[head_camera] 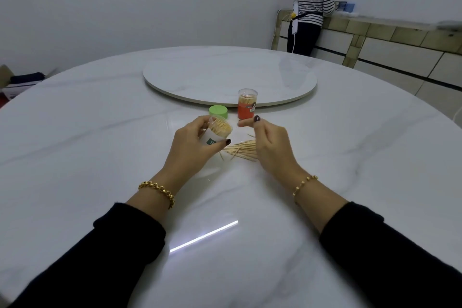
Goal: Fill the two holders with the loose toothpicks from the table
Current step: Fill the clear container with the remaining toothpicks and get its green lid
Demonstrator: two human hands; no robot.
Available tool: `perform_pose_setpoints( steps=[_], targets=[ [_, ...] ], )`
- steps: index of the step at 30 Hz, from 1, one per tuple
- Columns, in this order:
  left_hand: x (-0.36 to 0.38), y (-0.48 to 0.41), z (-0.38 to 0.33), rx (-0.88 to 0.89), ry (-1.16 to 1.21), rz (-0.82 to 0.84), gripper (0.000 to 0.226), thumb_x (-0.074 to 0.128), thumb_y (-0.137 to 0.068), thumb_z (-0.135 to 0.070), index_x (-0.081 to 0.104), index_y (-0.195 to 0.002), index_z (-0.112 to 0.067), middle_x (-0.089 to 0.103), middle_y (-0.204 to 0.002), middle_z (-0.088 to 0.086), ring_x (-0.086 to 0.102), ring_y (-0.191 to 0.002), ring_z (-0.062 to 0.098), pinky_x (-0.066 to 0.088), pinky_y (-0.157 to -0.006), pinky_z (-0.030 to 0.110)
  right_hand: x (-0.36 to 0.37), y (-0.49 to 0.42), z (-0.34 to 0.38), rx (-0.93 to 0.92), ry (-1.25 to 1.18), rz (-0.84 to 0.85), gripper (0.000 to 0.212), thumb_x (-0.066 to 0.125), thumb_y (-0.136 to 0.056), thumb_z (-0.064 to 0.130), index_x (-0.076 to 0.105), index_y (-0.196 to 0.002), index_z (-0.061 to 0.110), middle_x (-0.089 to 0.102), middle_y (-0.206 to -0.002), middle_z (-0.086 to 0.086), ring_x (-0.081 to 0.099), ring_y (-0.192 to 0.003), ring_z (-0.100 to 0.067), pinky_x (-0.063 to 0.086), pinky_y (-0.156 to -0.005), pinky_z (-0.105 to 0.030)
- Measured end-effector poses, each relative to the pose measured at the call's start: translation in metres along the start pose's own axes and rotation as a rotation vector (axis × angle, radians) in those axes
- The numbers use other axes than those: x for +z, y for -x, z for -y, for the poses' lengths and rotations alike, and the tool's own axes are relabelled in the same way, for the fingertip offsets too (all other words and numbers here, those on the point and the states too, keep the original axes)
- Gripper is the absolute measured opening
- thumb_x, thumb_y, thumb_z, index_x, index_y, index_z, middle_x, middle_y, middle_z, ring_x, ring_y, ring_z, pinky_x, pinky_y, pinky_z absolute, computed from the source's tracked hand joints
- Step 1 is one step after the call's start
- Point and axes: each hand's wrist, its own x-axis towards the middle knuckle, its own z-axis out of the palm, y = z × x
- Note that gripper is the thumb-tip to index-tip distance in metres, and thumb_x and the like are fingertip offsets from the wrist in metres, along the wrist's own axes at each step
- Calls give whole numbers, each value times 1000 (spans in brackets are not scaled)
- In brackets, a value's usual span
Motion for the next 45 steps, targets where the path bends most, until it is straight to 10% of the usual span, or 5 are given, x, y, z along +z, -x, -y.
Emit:
perform_pose_setpoints(
  steps=[4, 11, 18, 24, 45],
  targets=[
    [-2, -1, 2, -35, 8, -15, 52, 80, -74, -32, 60, -120, -17, 66, -103, -4, 60, -84, 0, 45, -65, 5, -17, -17, -29, 156, 235, 62, 30, 41, -98, 16, 70, -106, 14, 72, -93, 3, 62, -87, -13, 42, -74, -26],
    [-2, -2, 5, -57, 5, -11, 54, 79, -74, -34, 59, -122, -18, 65, -105, -3, 61, -90, 7, 51, -67, 11, -28, -27, -48, 167, 372, 362, 27, 50, -97, 12, 68, -117, 14, 59, -132, 0, 52, -123, -15, 31, -98, -15],
    [-1, -1, 5, -52, 4, -7, 52, 79, -75, -34, 59, -121, -19, 66, -105, -4, 63, -90, 7, 51, -67, 11, -28, -26, -46, 74, 381, 364, 20, 70, -85, 20, 75, -103, 16, 68, -117, 7, 60, -109, -7, 35, -90, -9],
    [0, -1, 4, -52, 17, -1, 52, 79, -75, -33, 60, -121, -19, 66, -105, -4, 62, -89, 5, 48, -66, 8, -18, -22, -42, -36, 528, 262, 15, 64, -88, 17, 76, -97, 14, 73, -101, -3, 63, -96, -20, 49, -86, -34],
    [3, 5, -8, 5, 18, 83, 43, 81, -72, -25, 62, -111, -21, 62, -89, -18, 57, -76, -11, 41, -64, 4, -10, -21, -20, -406, 404, -64, 24, 52, -83, 6, 73, -92, 3, 72, -83, -8, 66, -73, -27, 55, -65, -37]
  ],
)
